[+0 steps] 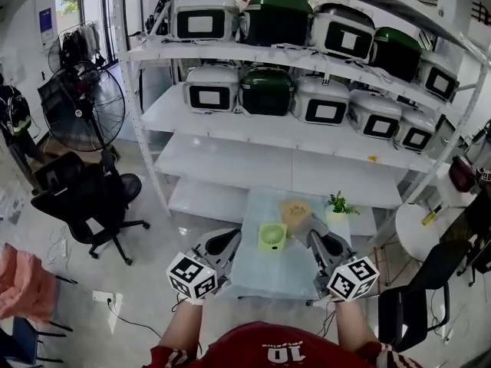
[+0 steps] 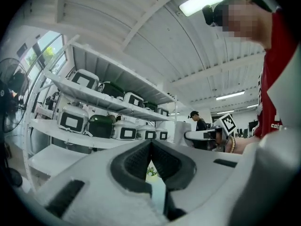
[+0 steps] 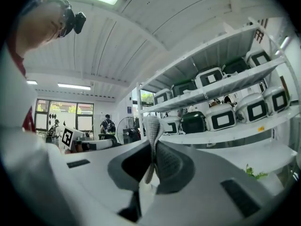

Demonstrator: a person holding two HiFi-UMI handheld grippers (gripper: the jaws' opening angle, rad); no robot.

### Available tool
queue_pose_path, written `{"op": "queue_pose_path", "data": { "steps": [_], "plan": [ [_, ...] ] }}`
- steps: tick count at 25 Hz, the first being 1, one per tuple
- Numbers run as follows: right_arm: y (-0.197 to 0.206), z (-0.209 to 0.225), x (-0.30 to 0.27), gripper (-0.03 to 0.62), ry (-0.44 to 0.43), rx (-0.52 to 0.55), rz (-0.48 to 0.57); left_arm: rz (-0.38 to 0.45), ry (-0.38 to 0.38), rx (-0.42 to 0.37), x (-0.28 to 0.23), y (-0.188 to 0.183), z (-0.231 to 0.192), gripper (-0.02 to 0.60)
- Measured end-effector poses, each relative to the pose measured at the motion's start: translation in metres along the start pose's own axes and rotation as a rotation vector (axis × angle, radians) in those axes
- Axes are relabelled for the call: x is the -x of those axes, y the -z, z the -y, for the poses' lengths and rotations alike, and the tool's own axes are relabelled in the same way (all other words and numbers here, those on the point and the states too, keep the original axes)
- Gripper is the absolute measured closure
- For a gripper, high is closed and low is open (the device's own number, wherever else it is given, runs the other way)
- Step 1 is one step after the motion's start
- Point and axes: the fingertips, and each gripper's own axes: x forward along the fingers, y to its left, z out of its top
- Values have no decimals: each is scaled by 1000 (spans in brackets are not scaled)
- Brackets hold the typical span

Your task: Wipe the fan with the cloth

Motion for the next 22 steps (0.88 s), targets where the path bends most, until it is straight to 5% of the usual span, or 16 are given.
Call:
{"op": "queue_pose_path", "data": {
  "steps": [11, 22],
  "plan": [
    [-20, 17, 120, 579, 47, 0, 24, 29, -18, 33, -5, -16, 109, 583],
    [-28, 5, 201, 579, 61, 95, 45, 11, -42, -131, 14, -45, 202, 581]
  ]
}}
